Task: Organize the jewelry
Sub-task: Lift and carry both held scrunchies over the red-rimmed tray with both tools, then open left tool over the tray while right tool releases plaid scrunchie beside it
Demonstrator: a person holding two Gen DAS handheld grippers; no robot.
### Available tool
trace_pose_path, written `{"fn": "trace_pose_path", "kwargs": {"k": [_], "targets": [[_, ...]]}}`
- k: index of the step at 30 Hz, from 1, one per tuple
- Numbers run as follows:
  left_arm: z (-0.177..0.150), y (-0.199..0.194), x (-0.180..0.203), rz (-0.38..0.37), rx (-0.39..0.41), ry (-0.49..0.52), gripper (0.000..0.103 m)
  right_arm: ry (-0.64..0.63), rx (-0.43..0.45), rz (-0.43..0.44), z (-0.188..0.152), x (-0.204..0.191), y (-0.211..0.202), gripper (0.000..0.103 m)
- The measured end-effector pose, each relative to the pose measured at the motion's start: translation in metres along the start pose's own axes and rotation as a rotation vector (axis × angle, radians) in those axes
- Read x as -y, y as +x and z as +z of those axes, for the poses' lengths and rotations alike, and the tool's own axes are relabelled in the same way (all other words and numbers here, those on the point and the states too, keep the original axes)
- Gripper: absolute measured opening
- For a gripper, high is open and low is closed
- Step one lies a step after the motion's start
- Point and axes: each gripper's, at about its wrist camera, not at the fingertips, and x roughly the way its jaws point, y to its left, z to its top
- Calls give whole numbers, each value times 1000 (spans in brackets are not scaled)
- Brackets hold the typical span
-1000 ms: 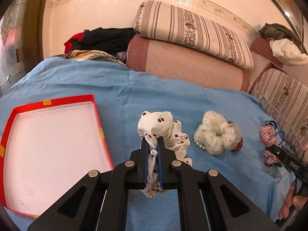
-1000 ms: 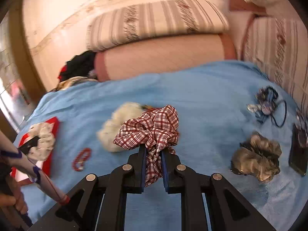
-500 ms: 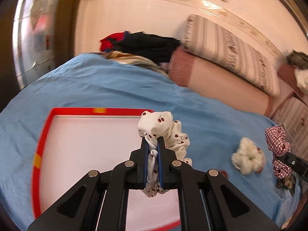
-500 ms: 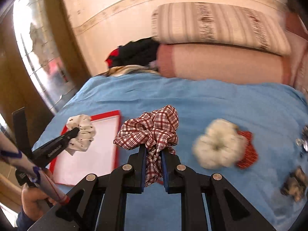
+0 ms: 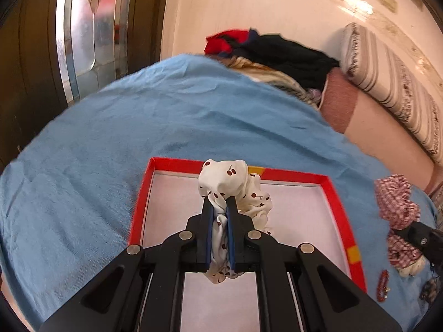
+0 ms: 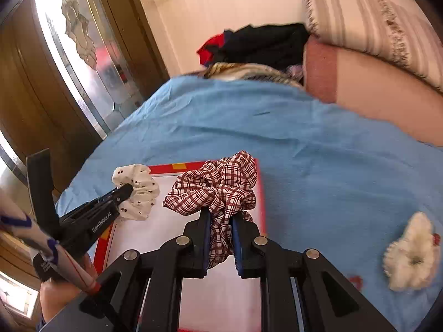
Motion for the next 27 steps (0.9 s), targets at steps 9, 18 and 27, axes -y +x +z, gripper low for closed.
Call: {"fn": "trace_pose_path", "kwargs": {"k": [9, 18, 27], "targets": [[7, 34, -10, 31, -61, -21, 9, 43, -116, 22, 13, -8, 82, 15], [8, 38, -5, 64, -64, -6, 29, 45, -158, 7, 16, -13, 126, 23], [10, 28, -5, 96, -28, -14, 68, 62, -87, 31, 13, -4, 110, 61]]}}
